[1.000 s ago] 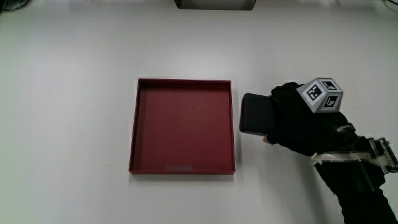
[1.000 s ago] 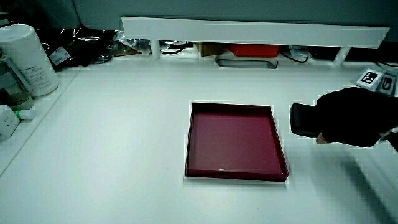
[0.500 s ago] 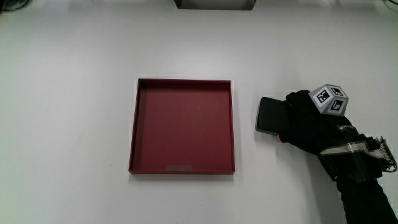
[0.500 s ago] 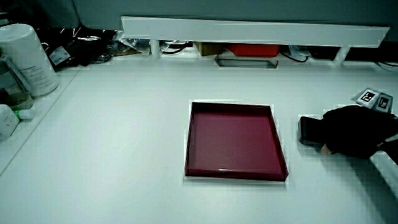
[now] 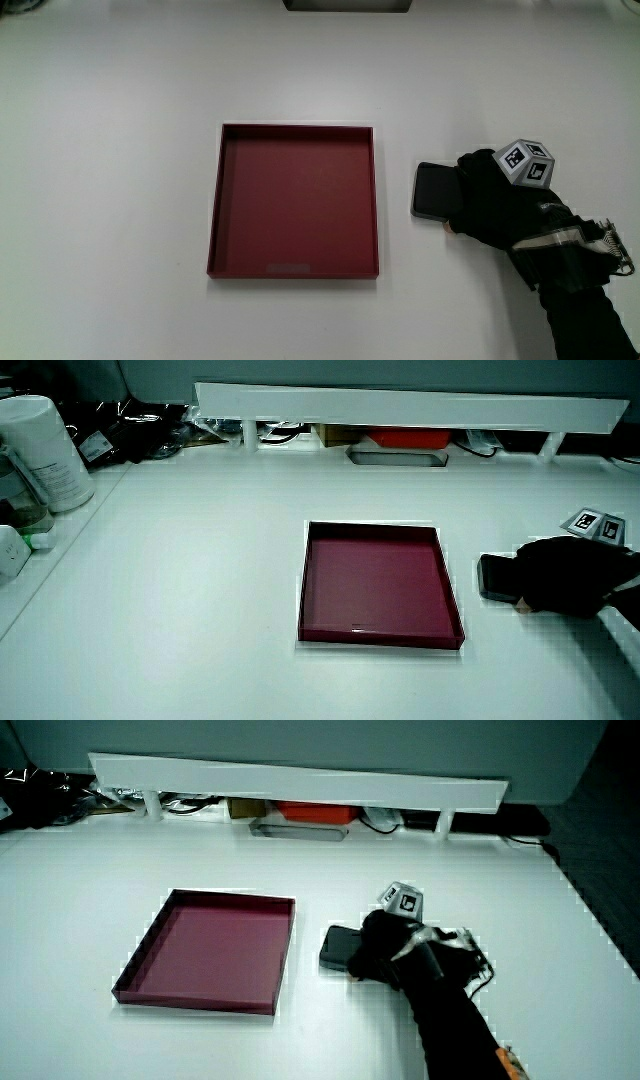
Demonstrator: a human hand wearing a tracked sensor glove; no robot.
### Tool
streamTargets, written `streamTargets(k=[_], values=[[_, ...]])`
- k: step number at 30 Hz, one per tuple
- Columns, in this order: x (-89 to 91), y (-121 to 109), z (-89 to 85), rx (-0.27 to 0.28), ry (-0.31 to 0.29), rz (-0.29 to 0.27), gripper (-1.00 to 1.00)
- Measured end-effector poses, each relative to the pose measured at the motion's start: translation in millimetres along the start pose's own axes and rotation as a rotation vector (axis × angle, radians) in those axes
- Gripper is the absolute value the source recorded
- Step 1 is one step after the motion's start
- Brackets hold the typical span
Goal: Place battery on desk
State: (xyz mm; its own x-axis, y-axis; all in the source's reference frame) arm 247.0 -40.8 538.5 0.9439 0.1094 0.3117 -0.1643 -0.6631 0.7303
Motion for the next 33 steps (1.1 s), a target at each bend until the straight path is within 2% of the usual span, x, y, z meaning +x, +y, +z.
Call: streamTargets(k=[5,10,13,14,15,16,17,18,19,20,21,22,23,24,25,26,27,28,29,33], values=[[1.5,1,-2.3,-0.024,-0.001,-0.011,0.0],[-3.2,-1,-1.3,-0.073,-0.021,-0.014,-0.33],[1.0,-1,2.9,-0.088,-0.013,-0.021,-0.53],[-2.7,-5,8.6,-0.079,-0.02,-0.002,-0.6],[2.6,-1,10.0,-0.074,-0.023,-0.025,-0.67],[1.5,-2,16.0,-0.05,-0.068,-0.034,-0.73],[-7.1,-9,25.8,-0.049,-0.053,-0.004,-0.8],[-2.2,-6,29.7,-0.028,-0.103,-0.033,-0.87],[-5.0,-10,38.6,0.003,-0.118,-0.023,-0.93],[7.9,-2,40.4,0.025,-0.154,-0.075,-1.0],[7.4,-4,49.7,0.062,-0.191,-0.097,-1.0],[0.1,-12,61.0,0.084,-0.204,-0.079,-1.0],[-26.9,-37,80.4,0.069,-0.16,-0.004,-1.0],[-35.5,-47,91.1,0.071,-0.136,0.015,-1.0],[-33.5,-47,96.5,0.087,-0.173,0.004,-1.0],[-39.4,-55,105.1,0.089,-0.162,0.012,-1.0],[-35.8,-54,109.2,0.107,-0.184,-0.024,-1.0],[-46.1,-63,117.0,0.088,-0.162,0.002,-1.0],[-51.5,-67,122.5,0.091,-0.164,-0.002,-1.0],[-75.4,-83,134.1,0.101,-0.199,0.03,-1.0]])
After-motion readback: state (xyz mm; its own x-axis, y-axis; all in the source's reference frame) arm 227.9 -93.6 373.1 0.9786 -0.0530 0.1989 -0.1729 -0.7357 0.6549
